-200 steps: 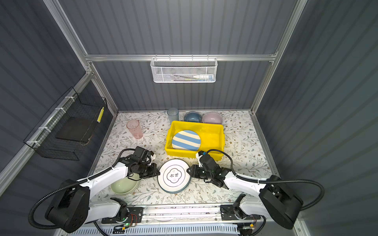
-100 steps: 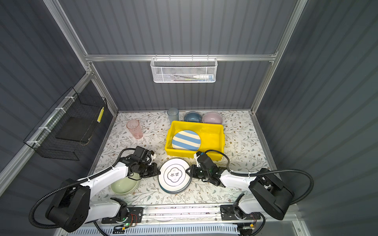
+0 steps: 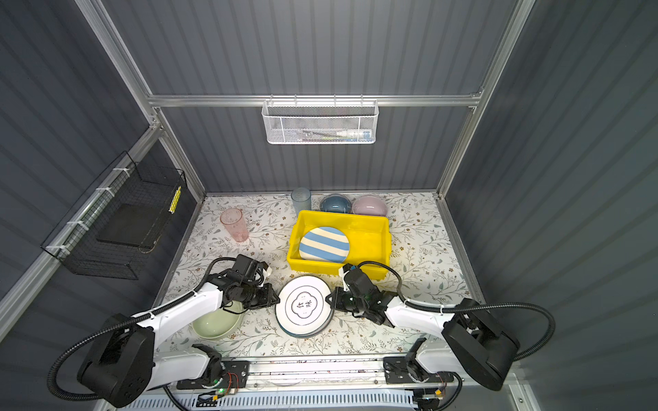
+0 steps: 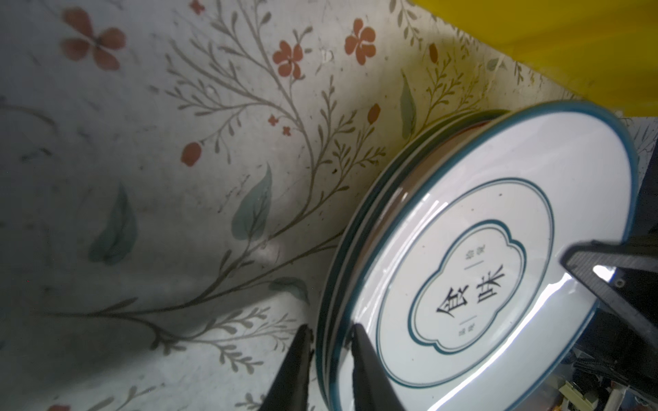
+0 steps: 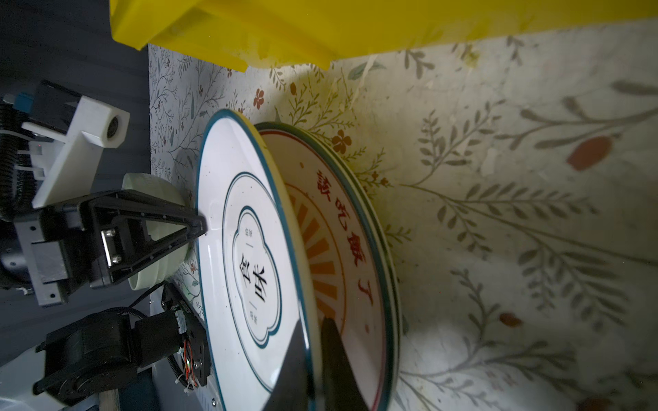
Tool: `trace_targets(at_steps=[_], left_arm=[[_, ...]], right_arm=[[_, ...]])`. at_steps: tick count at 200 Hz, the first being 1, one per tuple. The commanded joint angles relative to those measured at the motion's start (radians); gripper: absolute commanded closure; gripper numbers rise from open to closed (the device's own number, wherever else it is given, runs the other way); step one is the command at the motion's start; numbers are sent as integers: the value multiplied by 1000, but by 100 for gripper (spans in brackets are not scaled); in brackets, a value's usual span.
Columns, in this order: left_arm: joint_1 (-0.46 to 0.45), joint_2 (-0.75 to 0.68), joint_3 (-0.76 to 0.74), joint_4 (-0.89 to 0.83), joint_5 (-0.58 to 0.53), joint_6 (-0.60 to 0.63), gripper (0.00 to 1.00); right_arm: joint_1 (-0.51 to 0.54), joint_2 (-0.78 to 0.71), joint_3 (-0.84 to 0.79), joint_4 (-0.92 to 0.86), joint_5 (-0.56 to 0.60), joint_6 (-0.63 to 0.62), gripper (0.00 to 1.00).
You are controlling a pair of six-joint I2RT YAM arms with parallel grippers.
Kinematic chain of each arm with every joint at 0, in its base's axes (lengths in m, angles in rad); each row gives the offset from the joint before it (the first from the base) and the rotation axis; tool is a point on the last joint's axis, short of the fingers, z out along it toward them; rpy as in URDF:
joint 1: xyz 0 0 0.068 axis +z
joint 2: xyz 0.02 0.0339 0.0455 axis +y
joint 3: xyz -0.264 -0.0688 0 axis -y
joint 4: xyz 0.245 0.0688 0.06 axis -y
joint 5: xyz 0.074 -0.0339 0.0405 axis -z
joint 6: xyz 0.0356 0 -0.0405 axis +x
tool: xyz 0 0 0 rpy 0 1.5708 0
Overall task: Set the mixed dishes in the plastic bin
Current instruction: 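Close the right gripper on the top white plate's rim and lift it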
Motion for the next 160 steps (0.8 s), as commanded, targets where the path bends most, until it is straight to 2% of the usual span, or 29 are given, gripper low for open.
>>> trace_targets(at_steps=[1,66,118,142,160], left_arm=[[-6,-38,40,-46,-47,-7,71],[-5,-71,137,-118,-152,11,60],[-6,-33,231,-91,-164,18,53],[-6,-23,267,-83,-177,36,44],[-5,-16,290,-66,-186,42,41]], right_arm=[[6,-38,38,-30,-10,-9,97],[5,-156,69,-165,41,-42,99],[3,-237,167,-330,95,-109,100],[1,-265,247,-456,150,-137,100],[-3,-281,312,-540,213,-166,100]])
